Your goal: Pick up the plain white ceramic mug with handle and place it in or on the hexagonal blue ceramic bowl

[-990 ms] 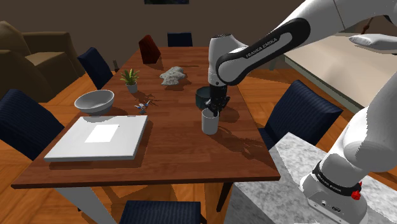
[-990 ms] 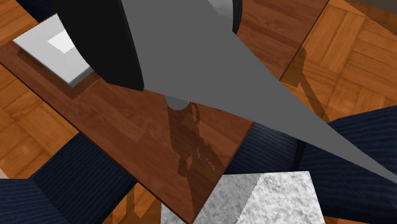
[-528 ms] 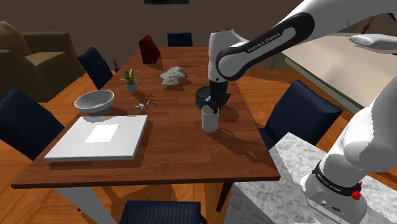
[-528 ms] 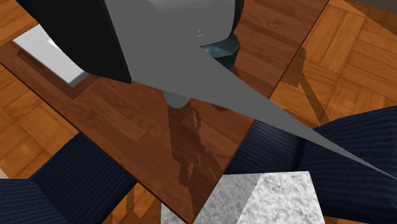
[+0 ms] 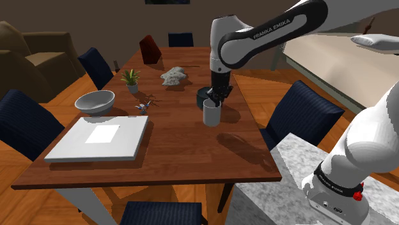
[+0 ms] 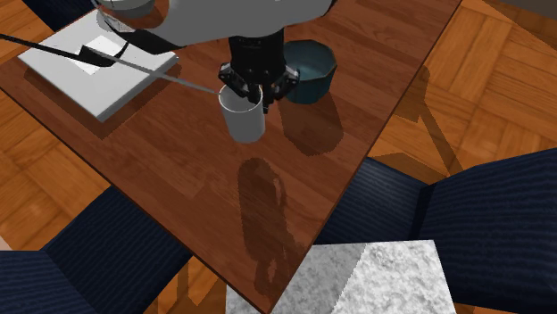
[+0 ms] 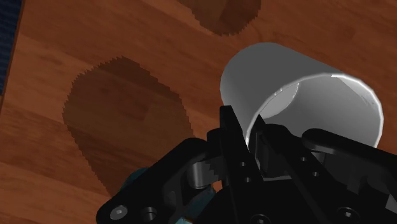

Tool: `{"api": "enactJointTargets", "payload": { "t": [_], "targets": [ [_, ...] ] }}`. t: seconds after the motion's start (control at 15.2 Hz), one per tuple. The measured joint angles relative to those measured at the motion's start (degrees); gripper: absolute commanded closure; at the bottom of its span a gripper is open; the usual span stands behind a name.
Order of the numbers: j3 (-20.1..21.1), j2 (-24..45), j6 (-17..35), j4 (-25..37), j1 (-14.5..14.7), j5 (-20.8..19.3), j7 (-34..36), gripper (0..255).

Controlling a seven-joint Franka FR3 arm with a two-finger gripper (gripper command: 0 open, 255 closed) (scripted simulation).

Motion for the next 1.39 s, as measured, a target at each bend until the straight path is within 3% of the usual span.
{"api": "enactJointTargets", "payload": {
  "t": [1.39],
  "targets": [
    [-0.52, -3.55, -16.06, 12.56, -0.17, 0.39, -0.22, 255]
  ]
}}
